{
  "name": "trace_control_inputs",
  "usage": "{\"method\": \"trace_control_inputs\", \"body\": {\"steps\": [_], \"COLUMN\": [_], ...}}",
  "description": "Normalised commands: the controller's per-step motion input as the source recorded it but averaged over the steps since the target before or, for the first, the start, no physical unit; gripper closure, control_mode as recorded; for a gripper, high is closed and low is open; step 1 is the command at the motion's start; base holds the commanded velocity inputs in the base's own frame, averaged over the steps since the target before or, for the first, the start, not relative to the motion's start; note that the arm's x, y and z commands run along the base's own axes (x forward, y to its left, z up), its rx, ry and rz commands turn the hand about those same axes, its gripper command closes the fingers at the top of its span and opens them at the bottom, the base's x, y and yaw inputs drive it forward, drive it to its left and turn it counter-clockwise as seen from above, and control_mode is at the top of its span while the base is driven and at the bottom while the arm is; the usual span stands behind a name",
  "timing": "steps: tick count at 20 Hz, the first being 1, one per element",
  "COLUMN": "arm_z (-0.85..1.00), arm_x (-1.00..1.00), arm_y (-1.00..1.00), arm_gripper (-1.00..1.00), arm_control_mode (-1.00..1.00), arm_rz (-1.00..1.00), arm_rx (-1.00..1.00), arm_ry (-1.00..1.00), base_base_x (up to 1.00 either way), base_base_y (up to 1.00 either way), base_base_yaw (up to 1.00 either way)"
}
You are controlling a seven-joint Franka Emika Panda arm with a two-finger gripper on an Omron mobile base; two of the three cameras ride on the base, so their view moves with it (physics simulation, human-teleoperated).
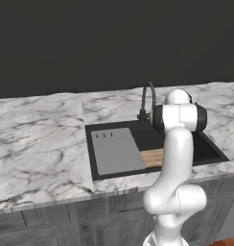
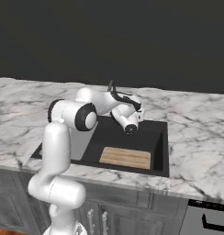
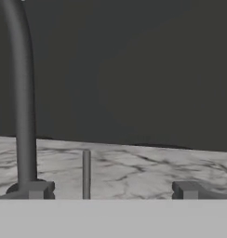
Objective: Turn on the sink faucet with hot water and rinse the cutting board for ten seconds, then turn off the faucet. Push the cutting board to reach the water if necessary.
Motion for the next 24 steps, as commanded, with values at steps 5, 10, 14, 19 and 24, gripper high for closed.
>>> {"method": "trace_control_inputs", "body": {"steps": [5, 10, 14, 19, 24], "arm_z": [-0.04, -0.02, 0.00, 0.00, 0.00], "arm_x": [0.03, 0.11, 0.17, 0.18, 0.16], "arm_y": [0.07, 0.04, 0.00, 0.00, 0.00], "arm_gripper": [-1.00, -1.00, -1.00, -1.00, -1.00], "arm_control_mode": [-1.00, -1.00, -1.00, -1.00, -1.00], "arm_rz": [0.02, 0.01, 0.01, 0.00, 0.00], "arm_rx": [0.00, 0.00, 0.00, 0.00, 0.00], "arm_ry": [0.00, 0.00, 0.00, 0.00, 0.00], "base_base_x": [0.00, 0.00, 0.00, 0.00, 0.00], "base_base_y": [0.00, 0.00, 0.00, 0.00, 0.00], "base_base_yaw": [0.00, 0.00, 0.00, 0.00, 0.00]}}
